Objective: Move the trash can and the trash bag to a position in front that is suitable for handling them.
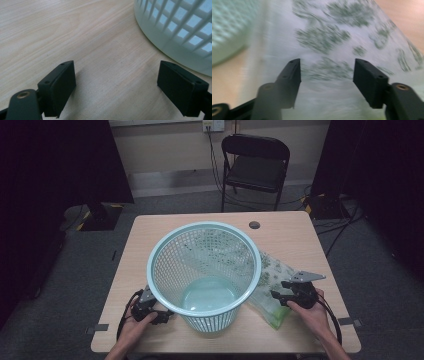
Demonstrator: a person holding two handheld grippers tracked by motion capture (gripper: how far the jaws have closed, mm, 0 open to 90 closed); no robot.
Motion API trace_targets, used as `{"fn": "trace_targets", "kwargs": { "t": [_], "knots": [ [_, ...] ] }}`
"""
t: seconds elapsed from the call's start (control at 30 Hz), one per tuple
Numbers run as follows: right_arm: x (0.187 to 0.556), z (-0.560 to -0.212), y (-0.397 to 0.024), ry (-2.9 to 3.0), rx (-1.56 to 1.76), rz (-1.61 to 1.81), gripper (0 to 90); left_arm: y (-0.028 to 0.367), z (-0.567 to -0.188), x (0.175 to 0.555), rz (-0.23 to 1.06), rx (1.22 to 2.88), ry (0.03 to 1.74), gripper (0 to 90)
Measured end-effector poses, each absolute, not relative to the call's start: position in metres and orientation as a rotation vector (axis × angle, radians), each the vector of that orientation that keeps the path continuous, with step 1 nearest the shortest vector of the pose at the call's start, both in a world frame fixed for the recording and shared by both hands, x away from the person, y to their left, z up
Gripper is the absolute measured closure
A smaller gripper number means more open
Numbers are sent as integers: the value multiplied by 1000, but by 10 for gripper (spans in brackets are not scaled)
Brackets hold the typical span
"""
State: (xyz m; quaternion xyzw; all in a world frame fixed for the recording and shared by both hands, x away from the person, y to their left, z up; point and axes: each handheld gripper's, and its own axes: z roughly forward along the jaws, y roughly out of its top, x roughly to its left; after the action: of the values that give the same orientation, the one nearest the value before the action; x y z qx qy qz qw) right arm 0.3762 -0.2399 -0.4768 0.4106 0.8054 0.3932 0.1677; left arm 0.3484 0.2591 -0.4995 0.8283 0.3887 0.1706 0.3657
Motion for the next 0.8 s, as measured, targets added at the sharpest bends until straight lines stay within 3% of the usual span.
{"fn": "trace_targets", "kwargs": {
  "t": [0.2, 0.37, 0.6, 0.8],
  "knots": [
    [378, -494, -245, 2306, 1214, 1081, 487, 258, -499, 348, 446, 2127, 1011, 145],
    [347, -494, -230, 2356, 1124, 1071, 536, 258, -499, 348, 445, 2126, 1011, 145],
    [300, -492, -200, 2460, 1047, 1131, 553, 258, -499, 348, 446, 2126, 1013, 145],
    [295, -474, -191, 2472, 974, 1185, 501, 258, -499, 348, 444, 2128, 1009, 144]
  ]
}}
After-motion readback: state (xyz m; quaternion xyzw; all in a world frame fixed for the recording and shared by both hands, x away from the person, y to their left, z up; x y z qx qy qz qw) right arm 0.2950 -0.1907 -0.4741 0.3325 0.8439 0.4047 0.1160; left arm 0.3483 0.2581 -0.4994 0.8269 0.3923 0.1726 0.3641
